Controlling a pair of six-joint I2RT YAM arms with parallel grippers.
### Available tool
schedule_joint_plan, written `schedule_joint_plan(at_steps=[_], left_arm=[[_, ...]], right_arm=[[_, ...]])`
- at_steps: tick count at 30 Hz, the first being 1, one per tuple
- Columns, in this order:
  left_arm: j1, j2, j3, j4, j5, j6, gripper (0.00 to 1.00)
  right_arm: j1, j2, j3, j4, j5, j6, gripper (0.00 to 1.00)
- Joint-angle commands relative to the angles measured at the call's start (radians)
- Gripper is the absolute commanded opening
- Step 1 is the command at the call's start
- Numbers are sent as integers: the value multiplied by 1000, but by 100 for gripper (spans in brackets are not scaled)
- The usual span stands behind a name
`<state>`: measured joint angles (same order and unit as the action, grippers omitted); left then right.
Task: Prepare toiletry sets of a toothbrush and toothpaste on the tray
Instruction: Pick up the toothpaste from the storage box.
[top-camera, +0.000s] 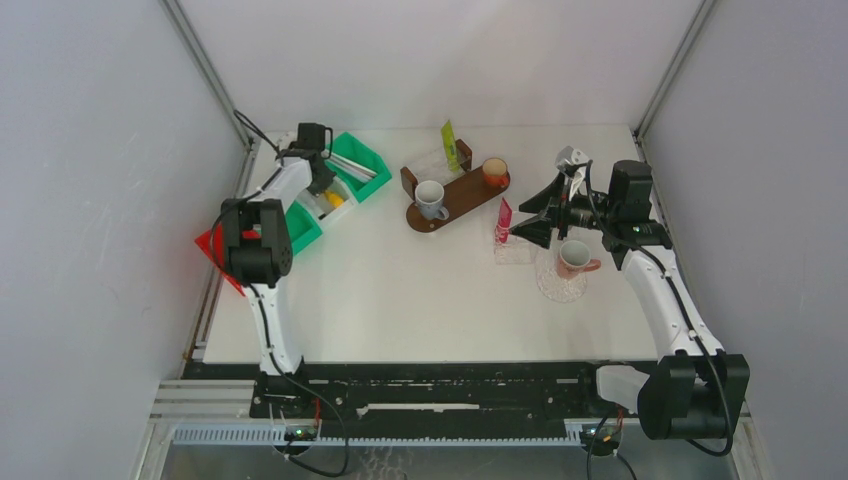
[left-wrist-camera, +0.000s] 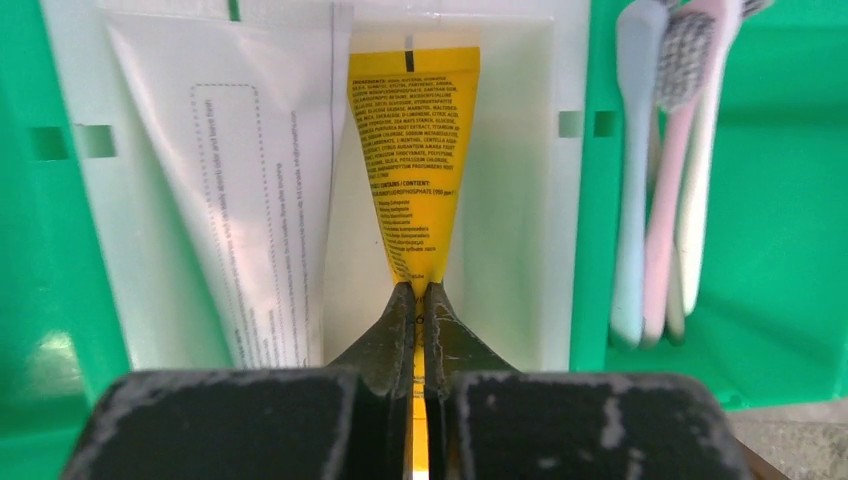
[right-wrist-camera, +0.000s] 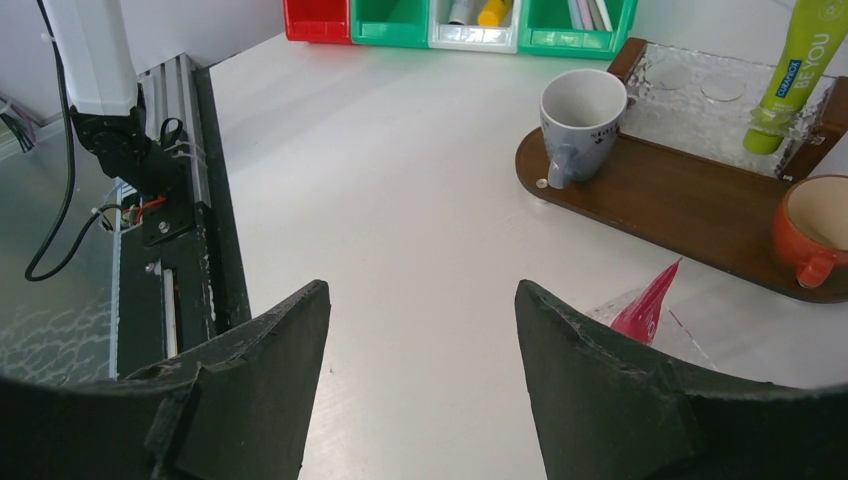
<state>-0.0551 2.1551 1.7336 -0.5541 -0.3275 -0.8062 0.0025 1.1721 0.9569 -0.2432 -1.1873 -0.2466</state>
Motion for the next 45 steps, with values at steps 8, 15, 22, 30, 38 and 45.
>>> schedule_joint_plan(at_steps=[8, 15, 22, 30, 38, 45], left_arm=[[-6, -219, -111, 213, -47, 57, 0], [-6, -313, -250, 393, 59, 101, 0], [-15, -472, -466, 685, 199, 191, 0], [-89, -656, -672, 966, 286, 308, 0], [-251, -840, -852, 1228, 434, 494, 0], [-473, -954, -981, 1317, 441, 677, 0]], right_arm=[[0, -18, 34, 24, -15, -4, 76], [0, -19, 34, 25, -16, 0, 76], [-2, -24, 34, 29, -30, 7, 76], [-6, -30, 34, 38, -52, 19, 76], [-15, -37, 34, 69, -106, 71, 76], [-13, -47, 8, 233, -170, 262, 77]])
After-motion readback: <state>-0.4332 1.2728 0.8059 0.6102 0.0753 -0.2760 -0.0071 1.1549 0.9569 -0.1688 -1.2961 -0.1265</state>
